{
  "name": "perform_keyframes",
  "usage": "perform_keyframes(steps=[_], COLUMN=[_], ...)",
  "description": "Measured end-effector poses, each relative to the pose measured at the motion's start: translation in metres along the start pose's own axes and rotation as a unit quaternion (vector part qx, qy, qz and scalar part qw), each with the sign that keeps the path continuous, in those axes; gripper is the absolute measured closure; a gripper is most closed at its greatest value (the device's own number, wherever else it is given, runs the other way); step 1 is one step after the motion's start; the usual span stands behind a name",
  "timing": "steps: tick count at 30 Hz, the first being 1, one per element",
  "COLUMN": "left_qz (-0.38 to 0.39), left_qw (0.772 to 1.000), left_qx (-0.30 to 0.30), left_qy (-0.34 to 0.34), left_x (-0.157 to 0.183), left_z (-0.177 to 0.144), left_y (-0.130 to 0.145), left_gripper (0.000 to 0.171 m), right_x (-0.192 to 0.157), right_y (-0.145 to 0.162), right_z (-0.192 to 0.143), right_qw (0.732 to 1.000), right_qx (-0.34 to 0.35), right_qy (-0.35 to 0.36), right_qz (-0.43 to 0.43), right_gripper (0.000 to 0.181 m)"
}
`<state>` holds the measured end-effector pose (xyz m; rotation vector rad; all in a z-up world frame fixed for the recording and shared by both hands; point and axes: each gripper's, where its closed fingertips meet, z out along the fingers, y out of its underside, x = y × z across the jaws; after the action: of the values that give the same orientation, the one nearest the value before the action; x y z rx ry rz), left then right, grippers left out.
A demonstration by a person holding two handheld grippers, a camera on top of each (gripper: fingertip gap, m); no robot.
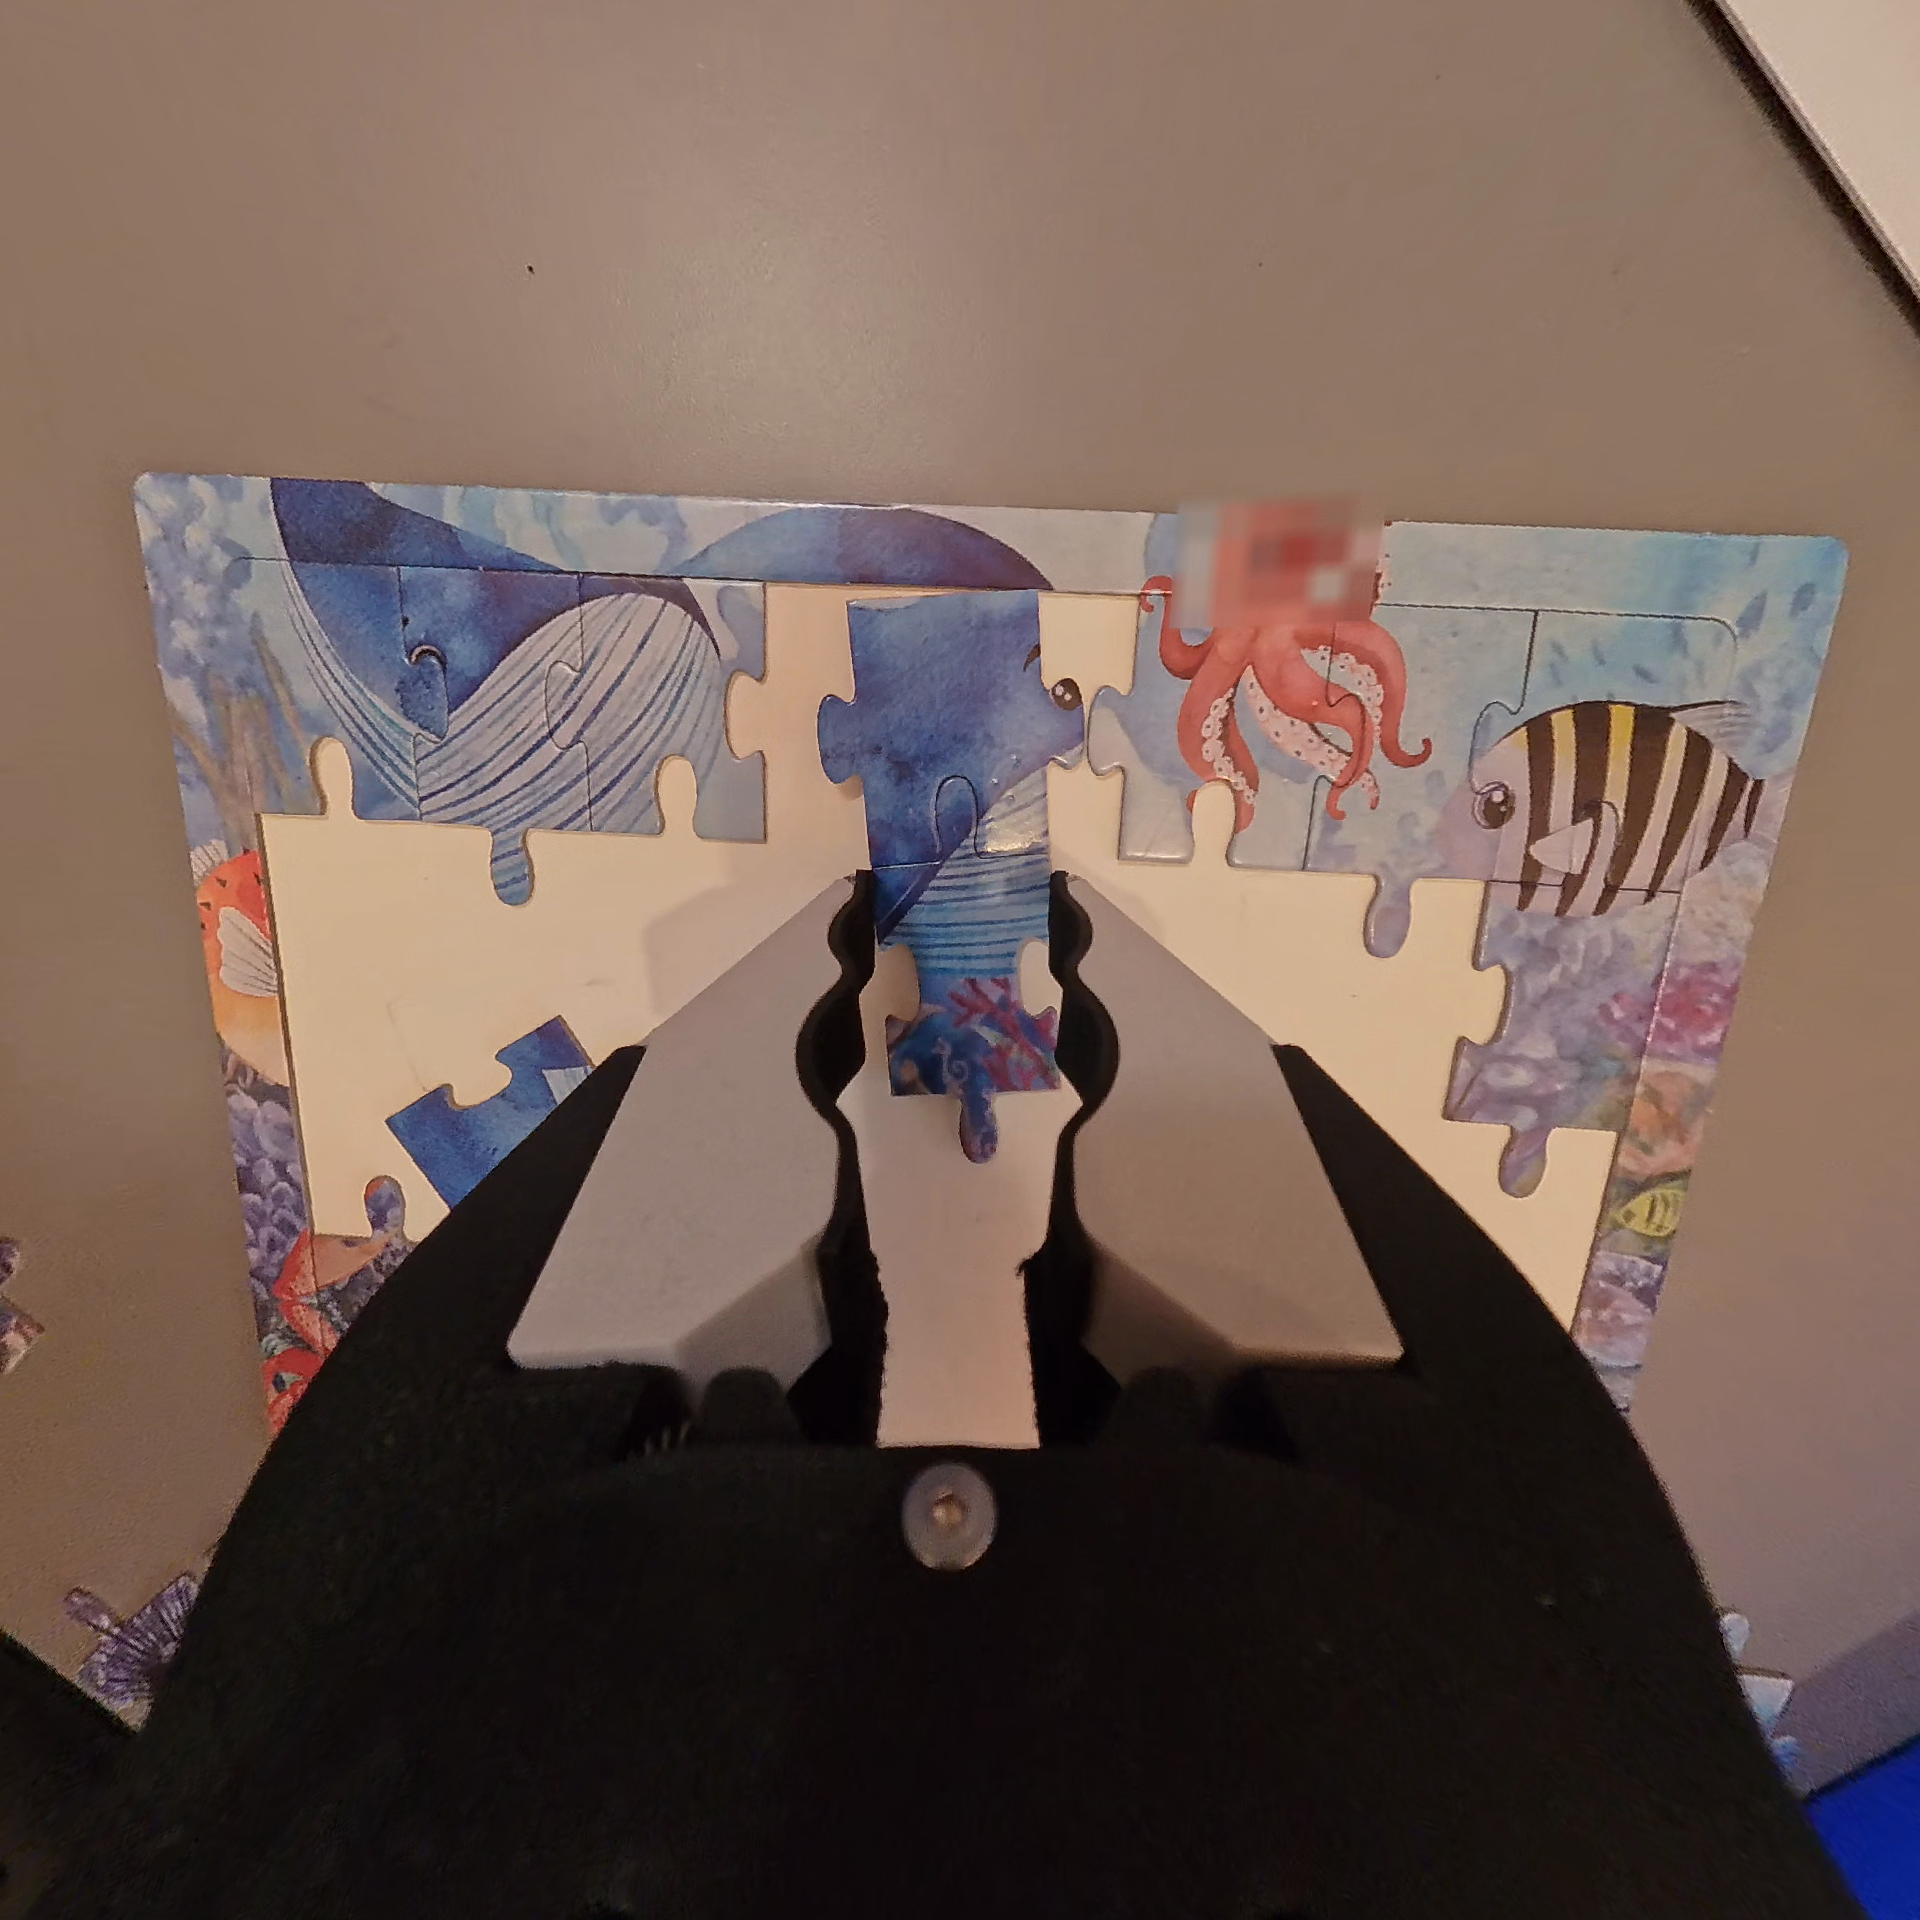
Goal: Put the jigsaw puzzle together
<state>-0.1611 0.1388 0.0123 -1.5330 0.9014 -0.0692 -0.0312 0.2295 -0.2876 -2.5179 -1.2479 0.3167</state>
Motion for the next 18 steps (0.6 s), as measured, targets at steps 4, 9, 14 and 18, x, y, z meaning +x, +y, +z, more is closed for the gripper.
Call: perform_keyframes(steps=[4, 9, 14, 18], left_qz=[0.000, -0.002, -0.001, 0.000], left_qw=[1.000, 1.000, 1.000, 1.000], left_qx=[0.000, 0.001, 0.000, 0.000], left_qy=[0.000, 0.000, 0.001, 0.001], left_x=[0.000, -0.001, 0.000, 0.000], left_z=[0.000, -0.001, 0.000, 0.000], left_y=[0.000, 0.000, 0.001, 0.000], left_gripper=[0.127, 0.127, 0.127, 0.127], right_x=[0.000, -0.004, -0.005, -0.002], right_y=[0.000, 0.003, 0.011, 0.012], right_z=[0.000, -0.004, -0.004, -0.004], right_qw=[1.000, 1.000, 1.000, 1.000], right_qx=[0.004, 0.010, 0.006, 0.005], right_qy=[-0.004, -0.021, -0.025, -0.006], right_qz=[0.002, -0.002, -0.011, -0.025], right_gripper=[0.150, 0.147, 0.142, 0.156])
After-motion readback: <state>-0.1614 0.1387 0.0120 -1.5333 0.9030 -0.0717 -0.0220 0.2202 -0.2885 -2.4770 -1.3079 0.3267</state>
